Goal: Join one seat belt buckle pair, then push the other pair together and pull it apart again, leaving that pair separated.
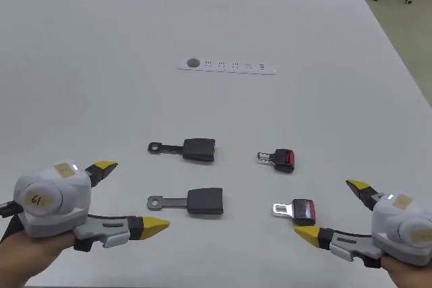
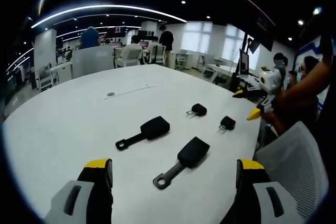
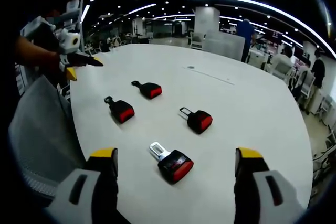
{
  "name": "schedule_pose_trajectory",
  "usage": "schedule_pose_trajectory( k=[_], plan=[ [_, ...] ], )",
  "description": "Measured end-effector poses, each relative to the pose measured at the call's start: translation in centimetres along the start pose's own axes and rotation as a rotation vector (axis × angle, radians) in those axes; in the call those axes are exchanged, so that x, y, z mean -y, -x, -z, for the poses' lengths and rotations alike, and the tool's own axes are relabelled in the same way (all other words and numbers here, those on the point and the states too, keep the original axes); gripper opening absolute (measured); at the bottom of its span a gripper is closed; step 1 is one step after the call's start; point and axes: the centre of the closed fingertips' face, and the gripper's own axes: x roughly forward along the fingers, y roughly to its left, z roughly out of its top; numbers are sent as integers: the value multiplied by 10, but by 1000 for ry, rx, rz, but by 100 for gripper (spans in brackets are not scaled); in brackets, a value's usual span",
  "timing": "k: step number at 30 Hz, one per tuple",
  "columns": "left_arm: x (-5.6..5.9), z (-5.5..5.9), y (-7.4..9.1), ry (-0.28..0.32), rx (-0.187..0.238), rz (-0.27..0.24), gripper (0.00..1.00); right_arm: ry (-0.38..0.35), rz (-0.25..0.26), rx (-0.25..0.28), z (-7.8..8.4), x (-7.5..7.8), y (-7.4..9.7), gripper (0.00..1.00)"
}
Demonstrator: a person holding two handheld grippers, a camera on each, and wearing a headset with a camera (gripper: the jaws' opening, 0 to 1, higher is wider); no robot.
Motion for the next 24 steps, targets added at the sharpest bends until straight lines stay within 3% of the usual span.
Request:
schedule_pose_trajectory(
  k=[14,24],
  plan=[
    [4,-6,-14,-19,-11,27,100,4,-8,-16,5,5,0,92],
    [19,0,-29,-51,-46,74,99,59,-92,-78,17,-7,-8,90]
  ],
)
